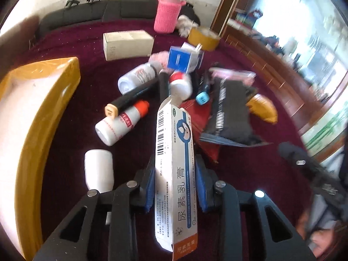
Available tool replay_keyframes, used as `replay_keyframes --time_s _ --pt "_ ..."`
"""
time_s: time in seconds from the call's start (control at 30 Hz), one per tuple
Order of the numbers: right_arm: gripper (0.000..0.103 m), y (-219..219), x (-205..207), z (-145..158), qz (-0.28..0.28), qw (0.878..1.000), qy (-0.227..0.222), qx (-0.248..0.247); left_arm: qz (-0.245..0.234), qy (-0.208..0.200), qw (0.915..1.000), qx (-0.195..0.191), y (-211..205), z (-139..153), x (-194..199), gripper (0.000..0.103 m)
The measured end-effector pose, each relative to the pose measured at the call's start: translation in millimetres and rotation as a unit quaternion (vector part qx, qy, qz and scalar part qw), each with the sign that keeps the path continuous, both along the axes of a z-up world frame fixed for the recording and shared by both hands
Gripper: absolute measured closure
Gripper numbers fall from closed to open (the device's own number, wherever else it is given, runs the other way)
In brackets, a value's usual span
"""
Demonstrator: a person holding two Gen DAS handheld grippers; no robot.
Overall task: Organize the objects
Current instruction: 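Carry the ointment box toward the yellow-rimmed tray with the left gripper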
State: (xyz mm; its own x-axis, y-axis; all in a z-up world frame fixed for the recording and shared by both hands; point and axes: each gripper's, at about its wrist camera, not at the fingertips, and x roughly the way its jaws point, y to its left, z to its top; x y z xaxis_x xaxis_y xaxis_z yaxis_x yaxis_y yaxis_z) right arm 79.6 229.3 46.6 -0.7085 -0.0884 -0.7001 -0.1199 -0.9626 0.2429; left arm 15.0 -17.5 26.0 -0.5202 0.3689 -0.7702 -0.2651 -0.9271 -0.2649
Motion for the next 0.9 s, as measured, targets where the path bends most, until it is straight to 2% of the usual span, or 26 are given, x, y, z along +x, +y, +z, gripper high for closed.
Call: replay_keyframes --time_s 0.13,0.3,0.4,0.5,0.6,0.73,0.8,0.87,0.9 --pt "0.000 -4.4 0.3 10.5 0.012 1.000 -0.015 0.009 0.007 0.027 0.9989 0.039 -34.5 26.5 27.4 0.075" --pt "0.000 -23.8 -6.1 46.7 0.053 0.998 0.002 -0.038 0.036 0.048 0.9947 0.084 -91.7 51.5 58.1 0.075" --pt "0.000 -58.6 -24.2 56.7 0.121 0.990 -0.017 -0.071 0.068 0.048 0.9908 0.106 -127.6 56.2 69.7 0.075" --pt "0.000 -100.9 -42.7 49.5 0.193 0.973 -0.055 -0.111 0.088 0.053 0.9887 0.109 -148.1 55.8 76.6 0.075" --pt "0.000 -142.1 -54.3 44.5 0.228 0.965 -0.072 -0.110 0.095 0.057 0.9879 0.109 -160.6 55.3 81.4 0.075" --pt "0.014 -184.9 -56.6 37.3 0.261 0.956 -0.100 -0.085 0.098 0.071 0.9872 0.105 -172.1 55.2 86.4 0.075" --pt "0.026 -206.8 -51.5 28.6 0.268 0.956 -0.115 -0.033 0.101 0.078 0.9868 0.100 -177.6 54.0 85.9 0.075" --pt "0.042 -221.8 -48.0 18.4 0.273 0.953 -0.131 -0.004 0.104 0.079 0.9866 0.098 -183.4 50.9 86.4 0.075" --pt "0.045 -230.0 -46.6 9.6 0.274 0.951 -0.143 0.009 0.107 0.077 0.9865 0.098 -187.9 48.2 86.1 0.075"
